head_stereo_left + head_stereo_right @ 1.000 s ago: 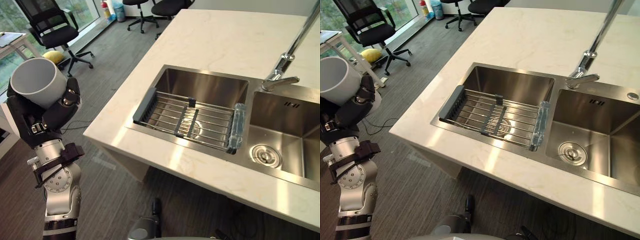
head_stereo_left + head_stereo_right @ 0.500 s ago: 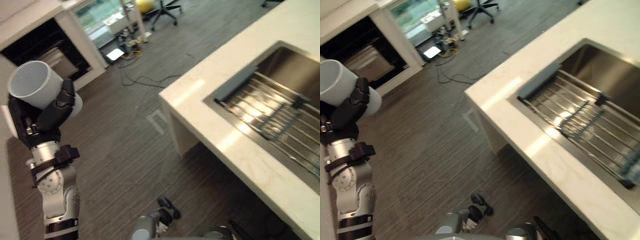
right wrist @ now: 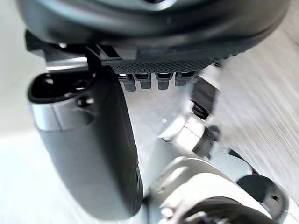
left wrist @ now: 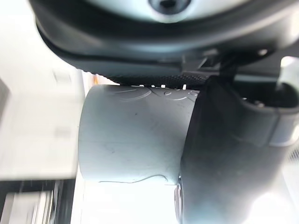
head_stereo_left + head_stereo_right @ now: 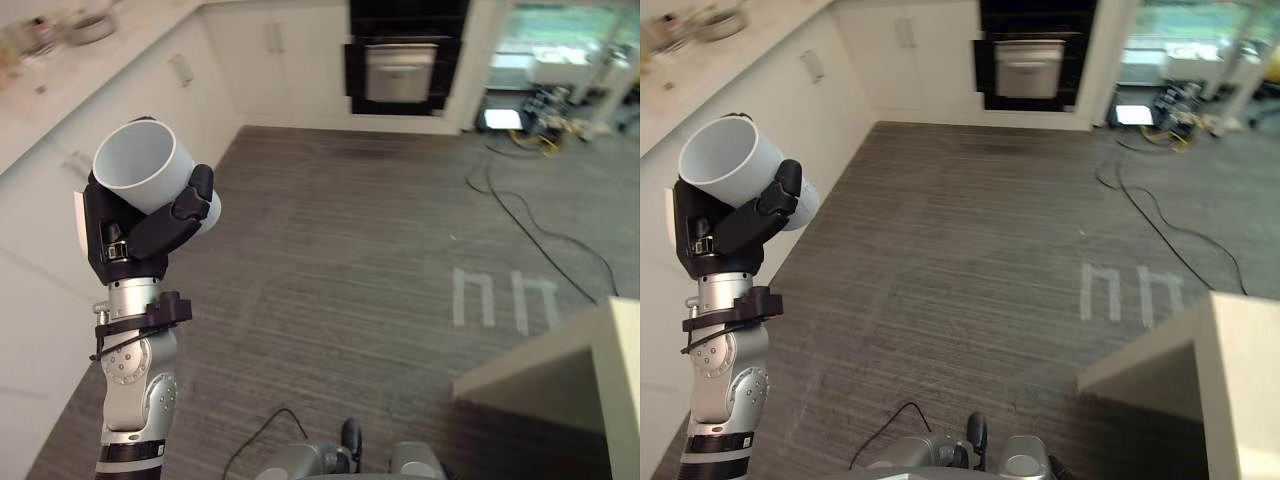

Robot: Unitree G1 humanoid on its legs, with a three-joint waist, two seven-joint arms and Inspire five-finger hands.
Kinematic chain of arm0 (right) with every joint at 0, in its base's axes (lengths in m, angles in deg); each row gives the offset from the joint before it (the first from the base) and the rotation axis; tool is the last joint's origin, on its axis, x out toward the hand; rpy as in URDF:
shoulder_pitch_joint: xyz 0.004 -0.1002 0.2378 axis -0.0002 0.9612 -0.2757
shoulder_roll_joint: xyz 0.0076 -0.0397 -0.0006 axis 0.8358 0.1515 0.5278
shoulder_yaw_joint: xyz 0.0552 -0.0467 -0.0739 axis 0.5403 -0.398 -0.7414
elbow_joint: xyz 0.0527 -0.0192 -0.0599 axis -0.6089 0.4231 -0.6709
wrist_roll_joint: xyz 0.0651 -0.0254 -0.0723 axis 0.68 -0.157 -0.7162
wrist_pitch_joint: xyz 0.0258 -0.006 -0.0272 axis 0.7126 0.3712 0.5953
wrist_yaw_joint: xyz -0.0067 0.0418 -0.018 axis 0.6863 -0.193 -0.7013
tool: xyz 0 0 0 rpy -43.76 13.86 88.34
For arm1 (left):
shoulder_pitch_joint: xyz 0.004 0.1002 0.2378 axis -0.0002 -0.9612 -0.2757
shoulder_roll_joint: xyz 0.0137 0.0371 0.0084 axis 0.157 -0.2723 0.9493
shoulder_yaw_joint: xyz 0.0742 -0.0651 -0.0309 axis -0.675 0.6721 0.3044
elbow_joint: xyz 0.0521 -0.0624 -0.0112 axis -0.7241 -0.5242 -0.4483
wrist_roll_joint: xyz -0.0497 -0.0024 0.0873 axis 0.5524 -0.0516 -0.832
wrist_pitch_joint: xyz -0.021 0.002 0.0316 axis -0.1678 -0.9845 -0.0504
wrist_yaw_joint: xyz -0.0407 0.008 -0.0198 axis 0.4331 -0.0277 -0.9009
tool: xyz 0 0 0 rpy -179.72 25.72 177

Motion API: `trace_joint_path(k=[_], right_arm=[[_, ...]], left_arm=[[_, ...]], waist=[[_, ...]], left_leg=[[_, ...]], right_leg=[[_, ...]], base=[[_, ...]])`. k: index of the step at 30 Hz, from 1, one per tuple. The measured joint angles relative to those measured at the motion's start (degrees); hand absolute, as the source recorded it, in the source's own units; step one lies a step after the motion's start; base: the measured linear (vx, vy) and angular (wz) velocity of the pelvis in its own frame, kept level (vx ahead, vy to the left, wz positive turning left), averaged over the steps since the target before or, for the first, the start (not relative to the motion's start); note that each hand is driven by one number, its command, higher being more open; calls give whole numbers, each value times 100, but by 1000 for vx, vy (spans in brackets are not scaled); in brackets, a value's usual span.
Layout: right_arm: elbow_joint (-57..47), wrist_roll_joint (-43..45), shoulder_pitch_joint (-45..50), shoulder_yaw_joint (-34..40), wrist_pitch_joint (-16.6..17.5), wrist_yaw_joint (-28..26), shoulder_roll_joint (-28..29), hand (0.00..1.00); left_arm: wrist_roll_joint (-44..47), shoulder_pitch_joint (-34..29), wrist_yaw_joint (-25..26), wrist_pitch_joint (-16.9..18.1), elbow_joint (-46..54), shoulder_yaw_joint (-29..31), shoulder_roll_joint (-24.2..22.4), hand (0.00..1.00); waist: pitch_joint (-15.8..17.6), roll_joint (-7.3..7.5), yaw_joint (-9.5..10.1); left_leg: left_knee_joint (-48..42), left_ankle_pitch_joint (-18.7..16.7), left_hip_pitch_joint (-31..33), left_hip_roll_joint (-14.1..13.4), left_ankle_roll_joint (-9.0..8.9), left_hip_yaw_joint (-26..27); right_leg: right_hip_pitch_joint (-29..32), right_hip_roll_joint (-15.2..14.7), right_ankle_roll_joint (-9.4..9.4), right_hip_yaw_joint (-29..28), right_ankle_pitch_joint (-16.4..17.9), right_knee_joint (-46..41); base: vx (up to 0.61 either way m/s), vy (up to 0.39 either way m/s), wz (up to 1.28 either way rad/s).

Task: Walk over to the sink, pick up the cup, carry it to the dishwasher, place the cup inside the dishwasher, then close the dishwasher door

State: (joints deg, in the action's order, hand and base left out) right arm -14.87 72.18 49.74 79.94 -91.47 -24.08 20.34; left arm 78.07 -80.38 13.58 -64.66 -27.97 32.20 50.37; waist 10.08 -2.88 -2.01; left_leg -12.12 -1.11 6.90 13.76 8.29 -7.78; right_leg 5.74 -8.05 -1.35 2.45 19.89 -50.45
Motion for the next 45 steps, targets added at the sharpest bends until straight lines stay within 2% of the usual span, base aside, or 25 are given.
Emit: trace_joint_path(k=[2,4,6,9,13,17,19,21,24,30,33,37,39,40,41,42,43,45], right_arm=[[-3,12,-230,-171,-154,-28,-126,100],[8,15,-441,-302,-236,-85,-128,100],[21,118,-809,-514,-377,-116,-122,100],[41,500,-1036,-659,-457,-174,-105,100],[96,1016,-946,-721,-525,-199,-138,100],[120,1284,-876,-749,-627,-261,-141,100],[116,1450,-842,-756,-669,-431,-70,100],[118,1443,-835,-759,-663,-434,-61,100],[116,1438,-810,-758,-637,-498,-60,100],[92,1397,-747,-757,-558,-585,-49,100],[35,1394,-611,-717,-591,-712,-44,100],[-6,1299,-537,-712,-571,-828,-77,100],[-18,1185,-526,-701,-509,-829,-62,100],[-26,1165,-526,-691,-488,-828,-45,100],[-97,1167,-500,-689,-504,-835,-68,100],[-131,1169,-480,-689,-526,-846,-101,100],[-127,1175,-472,-675,-562,-846,-145,100],[-122,1186,-468,-580,-570,-848,-136,100]], left_arm=[[15,-44,-4,-90,-3,-27,1,0],[54,-92,-7,-96,1,-18,-4,0],[156,-163,-172,-176,4,-27,-87,0],[182,-212,-528,-238,25,-46,-240,0],[324,-228,-976,-252,32,-43,-252,0],[346,-227,-1282,-254,13,-49,-365,0],[349,-228,-1310,-251,-39,-52,-533,0],[392,-228,-1298,-229,-109,-84,-589,0],[387,-223,-1223,-101,-263,-191,-643,0],[303,-221,-754,3,-537,-251,-818,0],[199,-194,-623,17,-747,-249,-916,0],[105,-198,-428,8,-978,-181,-921,0],[82,-204,-406,-23,-1013,-181,-925,0],[69,-203,-415,-45,-1014,-170,-921,0],[9,-194,-448,-74,-1021,-164,-920,0],[-15,-192,-492,-82,-1021,-164,-917,0],[-13,-191,-600,-86,-1021,-139,-857,0],[-10,-172,-655,-90,-1021,-124,-831,0]], waist=[[-79,144,249],[-113,199,333],[-129,225,402],[-144,217,492],[-202,312,565],[-298,335,479],[-347,344,382],[-372,343,371],[-387,338,349],[-394,335,296],[-393,336,186],[-389,330,197],[-381,324,181],[-368,324,125],[-344,293,33],[-333,251,-18],[-340,235,-30],[-353,229,-47]], left_leg=[[101,61,-107,-15,-61,-89],[111,67,-96,-45,-91,-89],[102,73,-26,-92,-210,-76],[112,65,33,-275,-406,-22],[371,103,-124,-610,-624,222],[592,203,-191,-805,-730,384],[645,216,-233,-846,-748,435],[690,221,-281,-878,-756,511],[732,254,-297,-889,-797,542],[1027,450,-403,-866,-844,443],[1092,460,-453,-1047,-840,1061],[1066,556,-503,-977,-789,1018],[1019,462,-484,-972,-802,1071],[841,275,-435,-1173,-809,1698],[450,121,-357,-1472,-945,2421],[303,155,-335,-1569,-933,2606],[176,178,-352,-1504,-782,2591],[206,188,-352,-1420,-766,2553]], right_leg=[[30,-165,-1,85,-1,525],[-42,-242,2,196,-2,1067],[-315,-269,-29,394,-3,2090],[-575,-84,-142,526,-53,2833],[-600,167,41,411,-196,2994],[-589,314,81,341,-365,3187],[-638,344,76,332,-421,3294],[-674,359,72,313,-471,3365],[-687,362,68,325,-519,3424],[-727,328,78,535,-554,3430],[-908,256,52,822,-521,3436],[-949,181,30,938,-367,3250],[-988,148,41,1005,-330,3191],[-1047,116,44,1084,-328,3194],[-1134,61,39,1226,-324,3169],[-1171,55,30,1277,-298,3133],[-1160,-33,-35,1266,-127,2960],[-1134,-115,-69,1294,-43,2869]], base=[[44,-177,29],[10,-153,-4],[-49,-229,-5],[-102,-236,-16],[-89,-198,-30],[-25,-109,-27],[4,-51,-14],[-9,-10,-16],[-14,1,-6],[-63,-3,14],[-73,-23,45],[-19,-22,22],[-36,-40,20],[-51,-55,43],[-29,-30,47],[-11,15,40],[5,44,21],[-2,23,18]])
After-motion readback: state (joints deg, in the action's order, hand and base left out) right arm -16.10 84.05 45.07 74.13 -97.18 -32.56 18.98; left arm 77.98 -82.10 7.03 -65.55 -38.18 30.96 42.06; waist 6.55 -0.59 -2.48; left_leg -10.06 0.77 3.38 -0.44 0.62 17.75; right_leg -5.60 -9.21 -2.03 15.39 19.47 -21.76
